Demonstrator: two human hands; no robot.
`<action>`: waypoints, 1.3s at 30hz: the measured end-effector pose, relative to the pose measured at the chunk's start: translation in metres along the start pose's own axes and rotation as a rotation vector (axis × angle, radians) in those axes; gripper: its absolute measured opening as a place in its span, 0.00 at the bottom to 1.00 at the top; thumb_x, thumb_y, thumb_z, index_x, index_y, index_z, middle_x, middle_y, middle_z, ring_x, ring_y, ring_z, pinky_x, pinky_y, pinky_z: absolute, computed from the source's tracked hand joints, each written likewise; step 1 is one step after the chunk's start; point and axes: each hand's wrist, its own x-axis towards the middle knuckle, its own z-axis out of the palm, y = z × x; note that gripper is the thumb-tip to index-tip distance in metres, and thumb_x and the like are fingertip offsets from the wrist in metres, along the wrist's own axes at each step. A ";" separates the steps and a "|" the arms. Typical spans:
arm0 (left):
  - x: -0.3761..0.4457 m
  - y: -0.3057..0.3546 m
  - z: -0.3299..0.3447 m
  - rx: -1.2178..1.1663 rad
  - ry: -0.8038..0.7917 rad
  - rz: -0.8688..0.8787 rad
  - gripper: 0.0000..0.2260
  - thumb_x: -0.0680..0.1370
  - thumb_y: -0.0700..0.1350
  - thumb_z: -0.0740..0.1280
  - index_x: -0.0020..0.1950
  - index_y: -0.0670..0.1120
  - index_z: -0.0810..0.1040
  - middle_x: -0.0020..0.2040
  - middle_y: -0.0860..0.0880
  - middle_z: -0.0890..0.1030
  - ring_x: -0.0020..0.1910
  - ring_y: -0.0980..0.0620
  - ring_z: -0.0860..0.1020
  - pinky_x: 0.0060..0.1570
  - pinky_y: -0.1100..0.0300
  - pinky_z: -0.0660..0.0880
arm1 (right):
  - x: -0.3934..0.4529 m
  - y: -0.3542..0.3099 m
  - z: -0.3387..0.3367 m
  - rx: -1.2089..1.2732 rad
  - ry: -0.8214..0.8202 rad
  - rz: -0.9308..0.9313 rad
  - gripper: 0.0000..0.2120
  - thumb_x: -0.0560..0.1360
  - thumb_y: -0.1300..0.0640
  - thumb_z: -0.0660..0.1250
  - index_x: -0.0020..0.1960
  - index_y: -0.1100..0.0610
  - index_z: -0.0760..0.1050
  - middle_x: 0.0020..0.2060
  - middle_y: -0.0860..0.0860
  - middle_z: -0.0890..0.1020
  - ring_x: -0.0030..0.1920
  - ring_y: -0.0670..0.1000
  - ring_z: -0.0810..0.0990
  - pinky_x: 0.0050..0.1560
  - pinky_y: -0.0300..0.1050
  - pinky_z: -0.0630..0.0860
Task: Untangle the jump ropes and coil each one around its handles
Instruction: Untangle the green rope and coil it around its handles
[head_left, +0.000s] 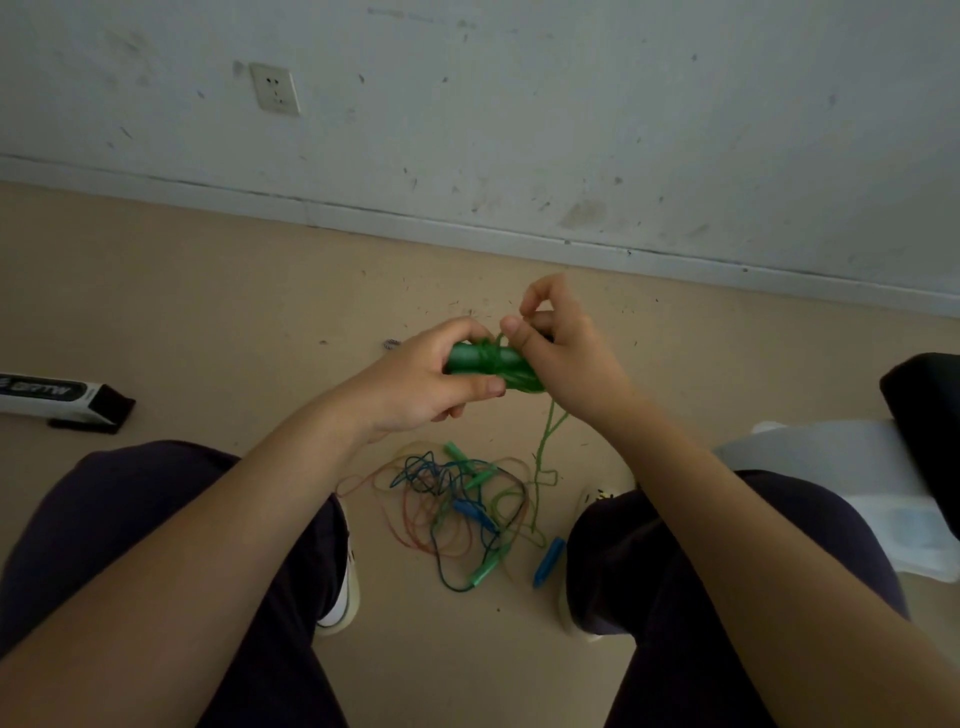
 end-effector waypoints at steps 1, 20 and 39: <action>0.000 -0.001 0.000 0.000 -0.010 0.006 0.10 0.77 0.43 0.73 0.54 0.48 0.74 0.44 0.39 0.81 0.32 0.55 0.74 0.30 0.62 0.69 | 0.001 0.000 -0.001 -0.014 -0.003 -0.008 0.07 0.80 0.58 0.64 0.48 0.55 0.65 0.30 0.51 0.73 0.28 0.45 0.70 0.29 0.39 0.68; 0.004 0.001 -0.006 -0.064 0.106 0.102 0.13 0.79 0.38 0.69 0.61 0.49 0.74 0.40 0.47 0.84 0.30 0.50 0.77 0.26 0.61 0.69 | 0.001 0.001 -0.015 0.442 -0.292 0.261 0.12 0.77 0.59 0.68 0.56 0.66 0.78 0.39 0.57 0.79 0.33 0.48 0.73 0.36 0.42 0.67; -0.009 0.019 -0.010 -0.118 -0.170 -0.189 0.22 0.74 0.58 0.66 0.57 0.42 0.73 0.38 0.42 0.84 0.26 0.48 0.78 0.23 0.62 0.66 | 0.003 0.000 -0.014 0.454 -0.295 0.148 0.14 0.79 0.55 0.65 0.53 0.67 0.76 0.30 0.49 0.72 0.26 0.45 0.65 0.26 0.36 0.62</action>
